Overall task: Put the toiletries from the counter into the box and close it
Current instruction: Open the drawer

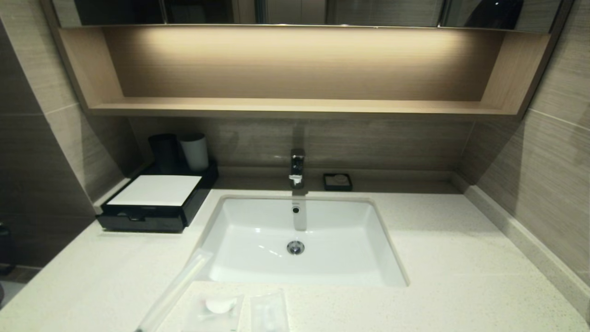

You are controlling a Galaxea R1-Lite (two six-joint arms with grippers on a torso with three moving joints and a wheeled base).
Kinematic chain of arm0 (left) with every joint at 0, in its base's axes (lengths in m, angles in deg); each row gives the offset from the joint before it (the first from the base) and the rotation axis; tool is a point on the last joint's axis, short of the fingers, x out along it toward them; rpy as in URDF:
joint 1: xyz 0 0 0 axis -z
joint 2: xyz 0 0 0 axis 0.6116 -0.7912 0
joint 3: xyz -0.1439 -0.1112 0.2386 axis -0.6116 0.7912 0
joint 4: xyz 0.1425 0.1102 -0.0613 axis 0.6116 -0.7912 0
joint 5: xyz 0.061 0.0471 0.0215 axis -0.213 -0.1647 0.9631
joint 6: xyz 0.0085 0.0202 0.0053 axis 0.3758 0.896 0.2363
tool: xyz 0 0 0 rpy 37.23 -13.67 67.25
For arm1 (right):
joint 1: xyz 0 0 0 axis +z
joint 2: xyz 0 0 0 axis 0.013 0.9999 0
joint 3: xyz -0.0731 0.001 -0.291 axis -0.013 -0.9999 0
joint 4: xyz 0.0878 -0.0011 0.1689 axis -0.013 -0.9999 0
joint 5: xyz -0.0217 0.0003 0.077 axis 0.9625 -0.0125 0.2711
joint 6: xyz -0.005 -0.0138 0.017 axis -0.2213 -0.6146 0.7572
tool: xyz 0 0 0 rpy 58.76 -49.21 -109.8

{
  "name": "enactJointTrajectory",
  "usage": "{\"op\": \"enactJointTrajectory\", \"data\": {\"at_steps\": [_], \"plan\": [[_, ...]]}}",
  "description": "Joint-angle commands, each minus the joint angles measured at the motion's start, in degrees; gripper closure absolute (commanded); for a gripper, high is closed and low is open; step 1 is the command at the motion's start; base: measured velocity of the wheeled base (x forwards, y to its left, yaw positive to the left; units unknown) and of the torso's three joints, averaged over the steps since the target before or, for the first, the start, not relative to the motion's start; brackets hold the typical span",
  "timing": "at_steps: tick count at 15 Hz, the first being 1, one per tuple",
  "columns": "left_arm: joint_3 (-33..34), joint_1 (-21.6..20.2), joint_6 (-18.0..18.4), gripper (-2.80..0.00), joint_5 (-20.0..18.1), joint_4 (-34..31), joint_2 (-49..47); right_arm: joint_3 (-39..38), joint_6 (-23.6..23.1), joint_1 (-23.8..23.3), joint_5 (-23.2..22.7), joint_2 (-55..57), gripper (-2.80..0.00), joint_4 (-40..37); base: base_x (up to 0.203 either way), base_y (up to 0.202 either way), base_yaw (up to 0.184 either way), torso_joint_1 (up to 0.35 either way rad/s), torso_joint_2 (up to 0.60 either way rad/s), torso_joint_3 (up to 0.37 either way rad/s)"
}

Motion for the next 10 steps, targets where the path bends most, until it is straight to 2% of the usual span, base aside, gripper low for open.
{"op": "enactJointTrajectory", "data": {"at_steps": [1, 10], "plan": [[1.23, 0.00, -0.12, 0.00, -0.05, -0.04, -0.08, -0.09, -0.04, 0.01, -0.01, 0.00, 0.00, -0.01, 0.000, 0.000, 0.000, 0.000, 0.00, 0.000], [1.14, 0.07, 0.05, 0.00, 0.22, -0.23, -0.08, -0.09, -0.04, 0.01, -0.01, 0.00, 0.00, -0.01, 0.000, 0.000, 0.000, 0.000, 0.00, 0.000]]}}
